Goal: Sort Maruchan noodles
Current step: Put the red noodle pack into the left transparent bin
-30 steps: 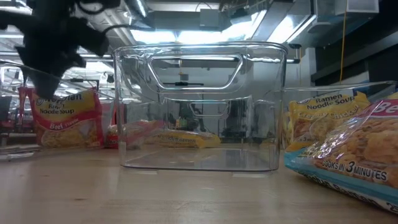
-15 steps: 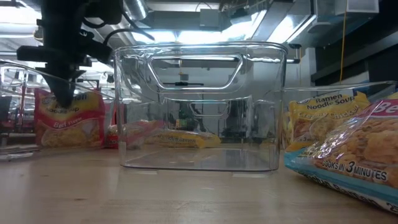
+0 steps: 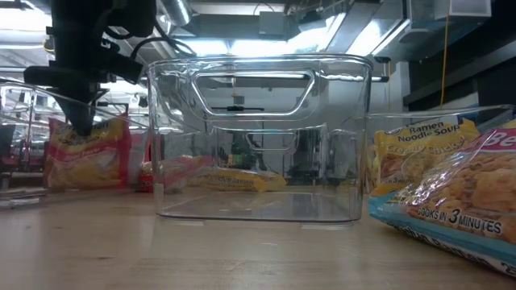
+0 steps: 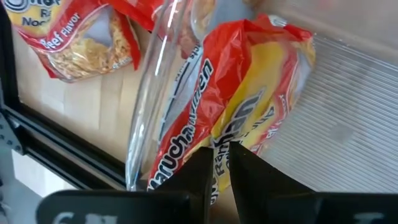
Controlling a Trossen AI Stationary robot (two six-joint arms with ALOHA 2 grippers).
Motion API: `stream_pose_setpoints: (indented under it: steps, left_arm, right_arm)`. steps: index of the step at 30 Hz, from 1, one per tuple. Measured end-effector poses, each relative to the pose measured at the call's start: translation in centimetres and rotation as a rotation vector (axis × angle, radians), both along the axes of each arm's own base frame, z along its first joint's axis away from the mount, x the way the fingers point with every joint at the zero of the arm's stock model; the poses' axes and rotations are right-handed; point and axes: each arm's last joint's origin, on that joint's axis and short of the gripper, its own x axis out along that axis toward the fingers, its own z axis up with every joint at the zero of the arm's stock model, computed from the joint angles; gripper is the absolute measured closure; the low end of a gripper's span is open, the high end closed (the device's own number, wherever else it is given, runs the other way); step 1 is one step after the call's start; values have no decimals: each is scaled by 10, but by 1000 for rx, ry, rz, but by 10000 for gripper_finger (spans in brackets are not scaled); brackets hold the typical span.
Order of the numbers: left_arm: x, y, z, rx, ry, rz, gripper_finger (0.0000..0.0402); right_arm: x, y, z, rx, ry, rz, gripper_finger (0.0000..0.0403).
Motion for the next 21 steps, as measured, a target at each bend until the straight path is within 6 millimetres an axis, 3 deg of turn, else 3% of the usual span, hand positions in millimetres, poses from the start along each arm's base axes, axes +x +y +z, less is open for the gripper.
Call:
stream_pose_setpoints:
  steps: [21]
  left_arm:
    - [9, -2, -1, -40, -89, -3, 357]
  right_arm:
    - [0, 0, 0, -2, 2, 0, 244]
